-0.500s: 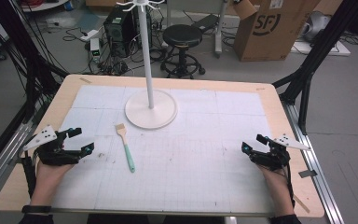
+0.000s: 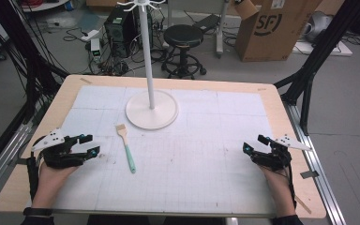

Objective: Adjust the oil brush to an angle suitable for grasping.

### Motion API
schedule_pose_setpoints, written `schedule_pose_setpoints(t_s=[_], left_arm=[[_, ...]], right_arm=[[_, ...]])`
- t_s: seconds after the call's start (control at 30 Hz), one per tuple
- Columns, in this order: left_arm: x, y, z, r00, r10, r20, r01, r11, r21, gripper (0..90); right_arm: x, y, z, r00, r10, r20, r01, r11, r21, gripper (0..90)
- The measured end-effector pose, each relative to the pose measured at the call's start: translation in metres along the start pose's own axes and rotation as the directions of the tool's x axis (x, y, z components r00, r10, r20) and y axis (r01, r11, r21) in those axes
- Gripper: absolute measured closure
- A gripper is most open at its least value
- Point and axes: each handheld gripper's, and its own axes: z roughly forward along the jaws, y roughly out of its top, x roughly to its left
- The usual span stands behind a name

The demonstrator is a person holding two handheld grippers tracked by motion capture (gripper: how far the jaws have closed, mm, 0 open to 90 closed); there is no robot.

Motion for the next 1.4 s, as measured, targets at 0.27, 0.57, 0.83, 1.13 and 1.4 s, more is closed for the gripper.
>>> schedule_pose_setpoints(t_s=[0.27,0.57,0.83,1.13,1.4], left_arm=[[-0.008,-0.002,0.012,0.9987,0.016,0.048,-0.019,0.9982,0.057,66.4],[-0.019,0.0,0.023,0.9935,0.026,0.11,-0.033,0.9976,0.06,82.0],[-0.029,-0.001,0.039,0.9919,0.036,0.122,-0.049,0.9935,0.103,86.1],[-0.041,-0.001,0.056,0.983,0.086,0.162,-0.119,0.9723,0.201,89.7],[-0.054,-0.003,0.079,0.9696,0.141,0.2,-0.201,0.9264,0.319,89.7]], right_arm=[[0.001,0.0,0.0,1.0,0.008,-0.001,-0.008,1.0,0.013,16.3],[0.0,-0.001,0.001,1.0,-0.003,0.0,0.003,1.0,0.011,16.3],[0.0,-0.001,0.002,1.0,-0.001,-0.001,0.001,1.0,0.015,16.3],[0.0,-0.001,0.002,1.0,-0.001,0.0,0.001,1.0,0.016,16.3],[0.0,-0.001,0.001,1.0,0.003,0.004,-0.003,1.0,0.013,16.3]])
